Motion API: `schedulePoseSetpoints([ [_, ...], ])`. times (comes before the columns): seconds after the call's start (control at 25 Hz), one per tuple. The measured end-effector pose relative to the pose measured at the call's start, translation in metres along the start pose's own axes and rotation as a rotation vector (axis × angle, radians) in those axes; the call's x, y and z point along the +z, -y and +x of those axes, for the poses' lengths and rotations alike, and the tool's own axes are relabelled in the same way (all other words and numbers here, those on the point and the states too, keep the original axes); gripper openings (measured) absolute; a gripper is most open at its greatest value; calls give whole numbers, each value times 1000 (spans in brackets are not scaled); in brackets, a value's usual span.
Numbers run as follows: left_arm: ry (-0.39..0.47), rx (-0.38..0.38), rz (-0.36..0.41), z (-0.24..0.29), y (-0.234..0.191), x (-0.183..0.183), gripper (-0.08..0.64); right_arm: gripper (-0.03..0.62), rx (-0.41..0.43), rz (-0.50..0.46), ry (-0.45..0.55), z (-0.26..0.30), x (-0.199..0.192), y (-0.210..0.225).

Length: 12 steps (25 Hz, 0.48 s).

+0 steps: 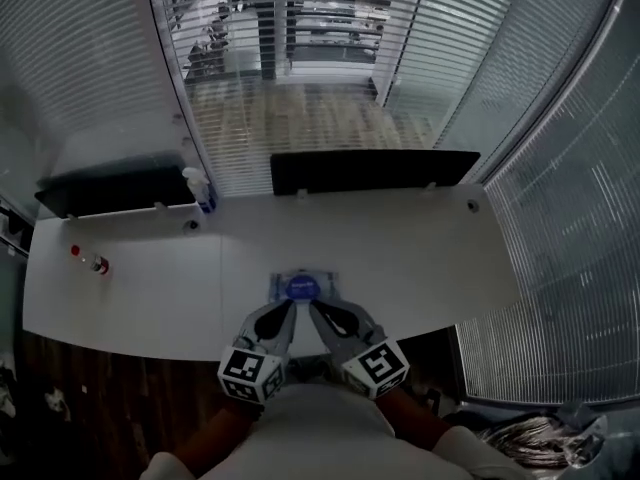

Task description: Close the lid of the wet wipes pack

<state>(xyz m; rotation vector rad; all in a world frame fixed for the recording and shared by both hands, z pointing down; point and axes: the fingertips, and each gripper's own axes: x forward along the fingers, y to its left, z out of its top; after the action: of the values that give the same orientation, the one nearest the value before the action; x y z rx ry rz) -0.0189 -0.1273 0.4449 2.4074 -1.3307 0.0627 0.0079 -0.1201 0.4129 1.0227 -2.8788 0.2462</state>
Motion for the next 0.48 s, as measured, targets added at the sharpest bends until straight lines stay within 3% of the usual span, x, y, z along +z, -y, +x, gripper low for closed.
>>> schedulePoseSetpoints([
  [0.48, 80, -54, 21, -23, 30, 29, 3, 2, -19, -22, 120, -37, 51, -25],
])
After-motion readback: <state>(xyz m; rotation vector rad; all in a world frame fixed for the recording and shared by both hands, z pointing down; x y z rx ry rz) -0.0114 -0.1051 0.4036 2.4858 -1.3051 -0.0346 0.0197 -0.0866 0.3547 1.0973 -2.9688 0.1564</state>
